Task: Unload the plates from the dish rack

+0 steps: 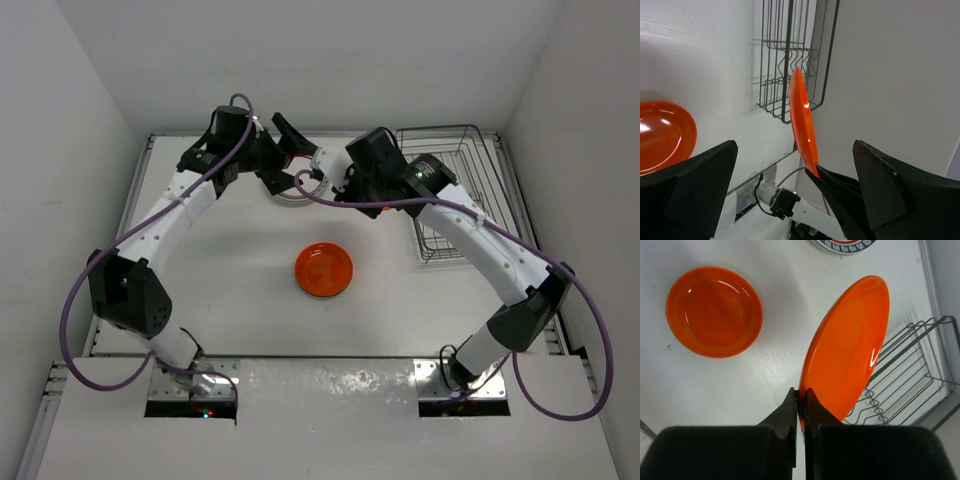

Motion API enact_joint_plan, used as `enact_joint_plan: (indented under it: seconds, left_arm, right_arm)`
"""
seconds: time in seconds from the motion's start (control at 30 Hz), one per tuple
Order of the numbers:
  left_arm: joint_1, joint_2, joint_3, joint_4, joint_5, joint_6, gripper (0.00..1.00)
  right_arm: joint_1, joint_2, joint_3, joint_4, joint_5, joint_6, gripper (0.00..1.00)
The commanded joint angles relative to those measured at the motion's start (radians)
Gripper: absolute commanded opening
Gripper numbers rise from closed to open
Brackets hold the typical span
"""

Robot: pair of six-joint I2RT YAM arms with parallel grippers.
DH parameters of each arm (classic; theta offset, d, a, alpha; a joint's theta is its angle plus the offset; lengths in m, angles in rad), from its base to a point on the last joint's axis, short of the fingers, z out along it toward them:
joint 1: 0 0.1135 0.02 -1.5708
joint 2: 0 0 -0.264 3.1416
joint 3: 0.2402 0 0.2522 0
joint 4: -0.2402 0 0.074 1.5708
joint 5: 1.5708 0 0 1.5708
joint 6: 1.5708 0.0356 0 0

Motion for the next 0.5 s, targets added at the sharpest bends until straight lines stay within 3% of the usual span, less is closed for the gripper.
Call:
enact_joint_plan:
  seconds: [0.0, 0.27, 0.4, 0.47]
  left_arm:
    - [-0.006, 0.001, -0.053, 0.065, 0.073, -0.048, 0.97]
    - [-0.014, 0.012, -0.130, 0.083, 0.093, -0.026, 0.87]
    - [-0.012, 0.016, -0.145, 0.093, 0.090, -0.025, 0.85]
    - [-0.006, 0.010, -0.145, 0.077, 0.072, -0.020, 0.85]
  right_arm:
    - [0.034, -0.021, 0.069, 0.029, 0.081, -0.063, 0.00]
    - [0.131, 0.134, 0.262, 0.013, 0.058, -0.043, 0.00]
    - [0.142, 0.176, 0.276, 0.021, 0.047, -0.034, 0.00]
    - [0.143, 0.183, 0.250, 0.023, 0.113, -0.024, 0.00]
